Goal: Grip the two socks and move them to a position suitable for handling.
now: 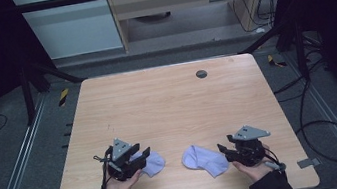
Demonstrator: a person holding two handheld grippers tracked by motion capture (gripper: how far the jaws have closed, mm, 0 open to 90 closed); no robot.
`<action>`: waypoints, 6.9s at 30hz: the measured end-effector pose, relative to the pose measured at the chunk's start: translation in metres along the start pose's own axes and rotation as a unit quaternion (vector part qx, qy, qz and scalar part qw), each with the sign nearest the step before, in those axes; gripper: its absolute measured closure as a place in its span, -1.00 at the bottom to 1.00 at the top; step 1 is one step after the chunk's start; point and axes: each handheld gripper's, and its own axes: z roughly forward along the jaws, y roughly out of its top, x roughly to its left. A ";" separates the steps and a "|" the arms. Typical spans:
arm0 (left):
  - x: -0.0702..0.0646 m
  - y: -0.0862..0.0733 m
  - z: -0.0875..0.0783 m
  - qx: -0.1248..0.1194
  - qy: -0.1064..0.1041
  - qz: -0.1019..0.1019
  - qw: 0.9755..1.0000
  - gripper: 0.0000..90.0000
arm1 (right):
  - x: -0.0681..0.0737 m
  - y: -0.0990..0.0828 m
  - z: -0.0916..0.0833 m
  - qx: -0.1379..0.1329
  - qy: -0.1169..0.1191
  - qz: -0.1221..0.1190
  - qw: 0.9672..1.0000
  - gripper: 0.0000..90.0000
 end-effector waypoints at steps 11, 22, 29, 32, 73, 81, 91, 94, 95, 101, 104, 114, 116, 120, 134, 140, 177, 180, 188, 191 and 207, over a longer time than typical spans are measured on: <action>-0.030 0.007 0.018 0.015 -0.019 0.018 1.000 0.34 | 0.012 -0.009 -0.005 0.017 0.036 -0.013 0.999 0.34; -0.058 0.004 0.043 0.045 -0.028 0.042 0.998 0.40 | 0.027 -0.015 0.002 0.045 0.072 -0.035 0.996 0.48; -0.070 0.002 0.057 0.060 -0.037 0.052 0.996 0.33 | 0.032 -0.018 0.008 0.058 0.084 -0.043 0.994 0.49; -0.077 -0.001 0.064 0.068 -0.040 0.060 0.995 0.29 | 0.033 -0.019 0.009 0.059 0.089 -0.043 0.993 0.49; -0.091 -0.013 0.084 0.110 -0.063 0.068 0.990 0.96 | 0.028 -0.011 0.007 0.027 0.140 -0.002 0.990 0.91; -0.090 -0.013 0.085 0.110 -0.065 0.074 0.989 0.96 | 0.006 -0.001 0.009 -0.022 0.073 0.042 0.996 0.91; -0.092 -0.013 0.085 0.107 -0.067 0.078 0.989 0.95 | -0.023 -0.006 0.021 -0.005 0.004 0.064 0.998 0.79; -0.093 -0.013 0.085 0.105 -0.065 0.078 0.989 0.90 | -0.030 -0.007 0.021 -0.010 -0.023 0.052 0.998 0.55; -0.093 -0.013 0.085 0.102 -0.062 0.076 0.990 0.84 | -0.032 -0.008 0.020 -0.012 -0.027 0.050 0.998 0.51; -0.093 -0.012 0.081 0.103 -0.059 0.069 0.990 0.53 | -0.045 -0.013 0.018 0.005 -0.025 0.051 0.998 0.40; -0.091 -0.014 0.083 0.110 -0.058 0.064 0.990 0.47 | -0.046 -0.016 0.028 0.035 -0.016 0.046 0.998 0.40; -0.091 -0.013 0.085 0.110 -0.054 0.062 0.991 0.83 | -0.049 -0.016 0.044 0.074 -0.005 0.038 0.997 0.70; -0.092 -0.013 0.085 0.111 -0.060 0.063 0.990 0.93 | -0.048 -0.016 0.044 0.082 -0.002 0.037 0.996 0.84; -0.090 -0.010 0.083 0.115 -0.068 0.068 0.989 0.97 | -0.046 -0.013 0.035 0.072 0.002 0.042 0.997 0.92; -0.091 0.002 0.091 0.114 -0.079 0.067 0.988 0.97 | -0.036 -0.025 -0.002 0.072 -0.013 0.047 0.996 0.92; -0.094 -0.002 0.094 0.121 -0.082 0.072 0.987 0.97 | -0.034 -0.028 -0.001 0.085 -0.019 0.036 0.996 0.90; 0.054 -0.015 -0.027 0.028 0.059 -0.017 0.998 -0.12 | -0.002 0.020 0.015 -0.017 0.015 0.024 0.999 -0.03; 0.060 -0.023 -0.030 0.034 0.067 -0.021 0.997 -0.12 | 0.006 0.028 0.022 -0.017 0.028 0.019 0.999 -0.04; 0.063 -0.036 -0.034 0.052 0.065 -0.019 0.996 -0.06 | 0.039 0.044 0.045 -0.003 0.072 -0.011 0.997 0.10; 0.065 -0.041 -0.034 0.056 0.065 -0.024 0.996 -0.01 | 0.054 0.050 0.053 0.002 0.086 -0.027 0.996 0.18; 0.060 -0.054 -0.019 0.094 0.058 -0.021 0.994 0.21 | 0.134 0.062 0.098 0.042 0.159 -0.079 0.983 0.32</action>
